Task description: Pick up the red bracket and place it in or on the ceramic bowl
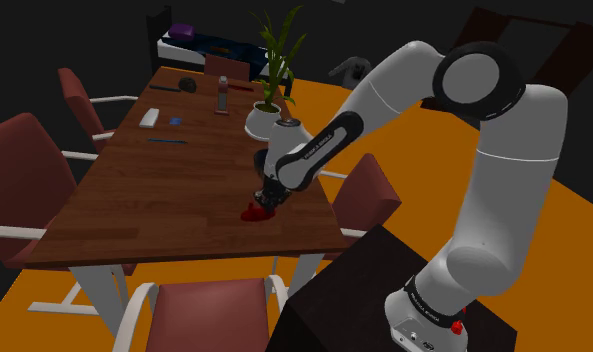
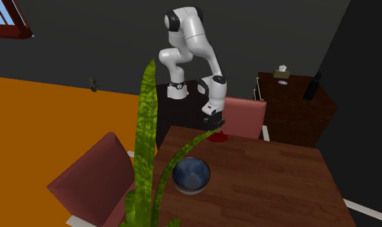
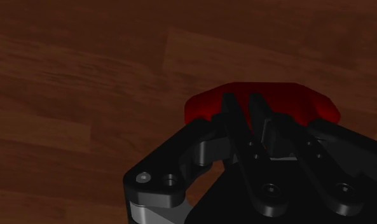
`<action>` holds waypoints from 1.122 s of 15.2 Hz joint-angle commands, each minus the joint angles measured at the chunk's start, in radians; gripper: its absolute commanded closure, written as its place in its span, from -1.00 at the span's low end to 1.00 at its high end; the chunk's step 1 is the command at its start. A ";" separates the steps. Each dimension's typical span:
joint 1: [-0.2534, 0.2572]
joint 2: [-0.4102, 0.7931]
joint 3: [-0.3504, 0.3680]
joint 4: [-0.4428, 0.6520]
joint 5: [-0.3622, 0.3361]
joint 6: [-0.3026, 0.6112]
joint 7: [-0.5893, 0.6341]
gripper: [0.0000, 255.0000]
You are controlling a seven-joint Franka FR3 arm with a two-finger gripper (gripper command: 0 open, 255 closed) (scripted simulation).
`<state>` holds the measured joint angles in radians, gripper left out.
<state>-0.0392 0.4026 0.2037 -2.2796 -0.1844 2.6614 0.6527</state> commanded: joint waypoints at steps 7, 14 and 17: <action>-0.022 -0.100 0.031 -0.008 0.046 -0.090 -0.033 1.00; -0.035 -0.182 0.049 -0.004 0.085 -0.173 -0.061 1.00; -0.039 -0.215 0.055 0.001 0.101 -0.209 -0.072 1.00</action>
<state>-0.0761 0.1980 0.2569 -2.2786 -0.0881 2.4621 0.5844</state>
